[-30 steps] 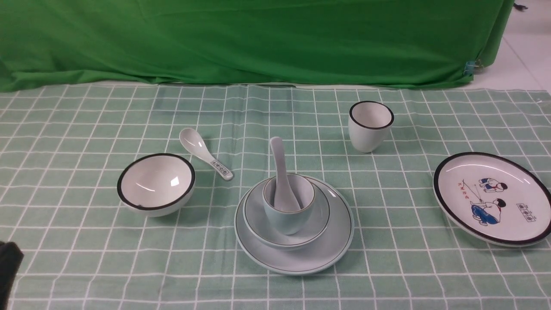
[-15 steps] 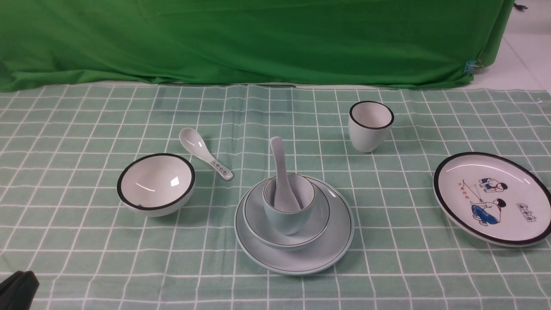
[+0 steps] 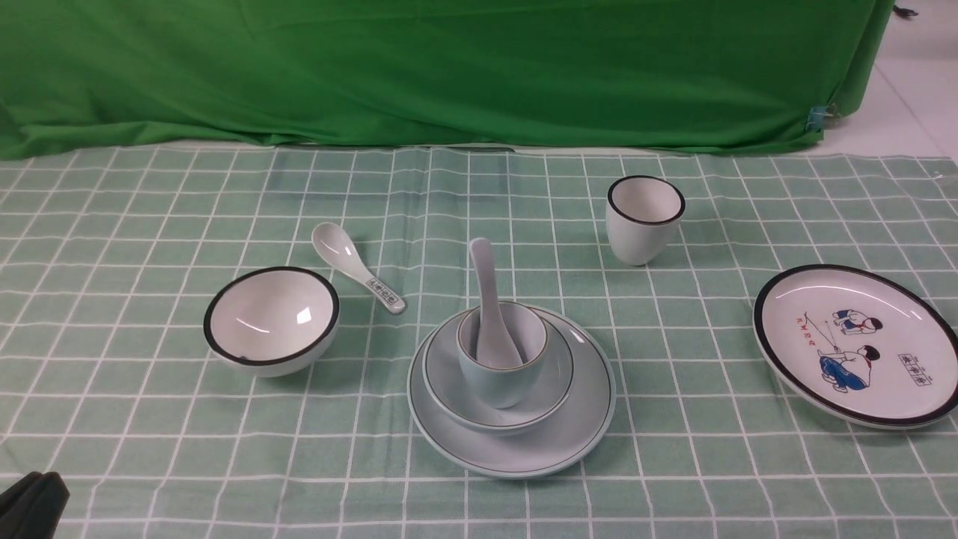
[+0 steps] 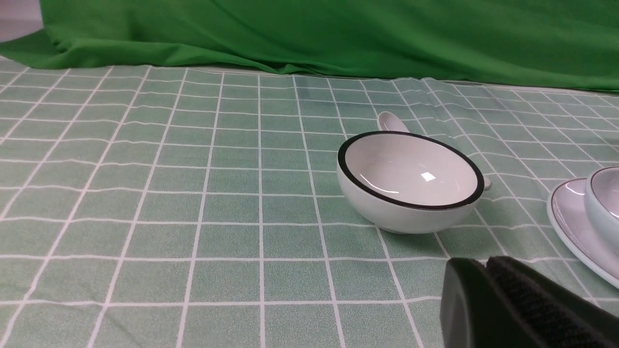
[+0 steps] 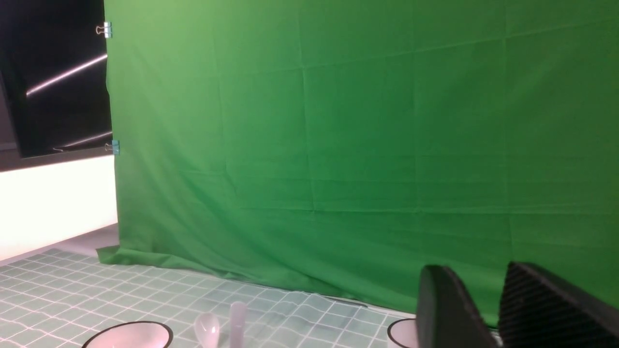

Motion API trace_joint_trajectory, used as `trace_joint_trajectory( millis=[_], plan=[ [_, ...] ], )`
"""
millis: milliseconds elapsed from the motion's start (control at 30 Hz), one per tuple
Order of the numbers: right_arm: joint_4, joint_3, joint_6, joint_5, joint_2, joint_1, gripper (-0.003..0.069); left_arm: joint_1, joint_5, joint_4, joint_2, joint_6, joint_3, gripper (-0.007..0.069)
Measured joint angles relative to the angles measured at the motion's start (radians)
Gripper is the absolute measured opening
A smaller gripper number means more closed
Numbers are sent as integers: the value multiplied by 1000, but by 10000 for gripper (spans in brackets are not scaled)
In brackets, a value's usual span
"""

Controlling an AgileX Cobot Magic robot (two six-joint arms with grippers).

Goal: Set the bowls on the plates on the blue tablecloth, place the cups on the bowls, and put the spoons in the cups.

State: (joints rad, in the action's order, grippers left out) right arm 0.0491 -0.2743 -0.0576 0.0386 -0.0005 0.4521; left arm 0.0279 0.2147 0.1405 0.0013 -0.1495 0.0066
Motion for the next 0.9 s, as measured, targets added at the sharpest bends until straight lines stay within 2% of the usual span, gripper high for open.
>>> trace_joint_trajectory(
  millis=[167,300,433,467,600,633,900],
  plan=[
    [-15,0,-62,-15,0,-2,234,0,0,0,0,0,0,17],
    [-21,52,-156,-101,0,-126,234,0,0,0,0,0,0,17],
    [-22,126,-169,-150,1,-238,235,0,0,0,0,-1,0,17],
    [-22,179,-169,-162,1,-293,235,0,1,0,0,-1,0,17],
    [-23,265,-169,-187,2,-365,235,0,1,0,0,-1,0,17],
    [-23,280,-173,-258,2,-405,237,0,1,0,0,-1,0,17],
    [-25,282,-173,-280,2,-436,239,0,1,1,0,-1,0,17]
  ],
)
